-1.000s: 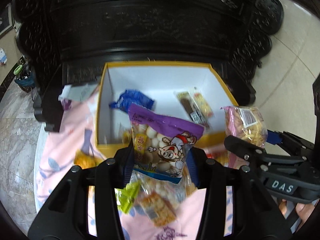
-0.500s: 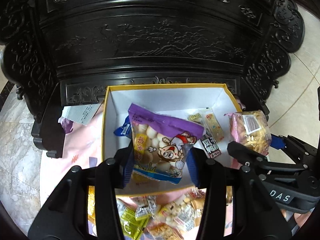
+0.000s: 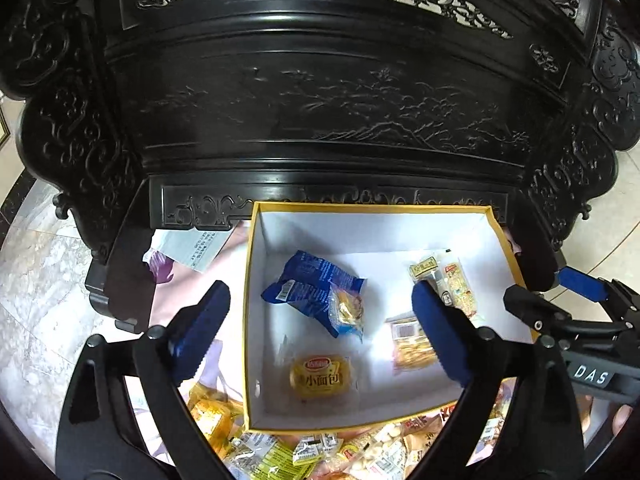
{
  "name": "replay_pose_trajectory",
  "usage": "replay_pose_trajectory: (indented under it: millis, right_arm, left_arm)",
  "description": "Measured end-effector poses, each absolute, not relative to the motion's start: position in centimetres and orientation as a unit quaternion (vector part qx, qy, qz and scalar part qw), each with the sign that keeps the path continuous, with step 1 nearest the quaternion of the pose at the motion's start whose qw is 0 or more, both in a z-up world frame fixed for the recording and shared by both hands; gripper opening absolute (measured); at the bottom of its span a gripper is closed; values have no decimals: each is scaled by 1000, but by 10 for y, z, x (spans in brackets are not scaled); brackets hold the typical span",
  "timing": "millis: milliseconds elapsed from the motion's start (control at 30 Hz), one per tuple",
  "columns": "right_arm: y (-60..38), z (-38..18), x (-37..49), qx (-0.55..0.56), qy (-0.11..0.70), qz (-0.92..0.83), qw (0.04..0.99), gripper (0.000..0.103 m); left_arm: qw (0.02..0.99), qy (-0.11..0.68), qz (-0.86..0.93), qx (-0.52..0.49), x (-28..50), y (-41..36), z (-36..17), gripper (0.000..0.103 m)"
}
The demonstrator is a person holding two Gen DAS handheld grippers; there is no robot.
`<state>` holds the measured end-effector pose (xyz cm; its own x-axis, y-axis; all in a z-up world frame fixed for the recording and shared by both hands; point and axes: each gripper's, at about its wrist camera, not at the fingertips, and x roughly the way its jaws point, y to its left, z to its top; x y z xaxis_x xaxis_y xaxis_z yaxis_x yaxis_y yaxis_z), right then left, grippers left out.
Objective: Organize snacks
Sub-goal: 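Carry the cracker bag and purple-topped bag into the yellow box and release both, then withdraw both grippers from the box back over the snacks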
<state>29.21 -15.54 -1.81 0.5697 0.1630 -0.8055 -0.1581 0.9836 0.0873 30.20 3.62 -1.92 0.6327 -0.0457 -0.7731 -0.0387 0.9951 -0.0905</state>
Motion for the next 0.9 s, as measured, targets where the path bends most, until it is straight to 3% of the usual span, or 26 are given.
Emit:
replay_pose_trajectory:
  millis: [467,900]
  right_arm:
    - [-177,-25,216,-10,471,114,875,98]
    - [-141,-128,161,-46,536,170,826,98]
  left_arm:
    - [900,435,-27,-26,224,38,-17,96]
    - [835,543,12,-90,115,97,-123,97]
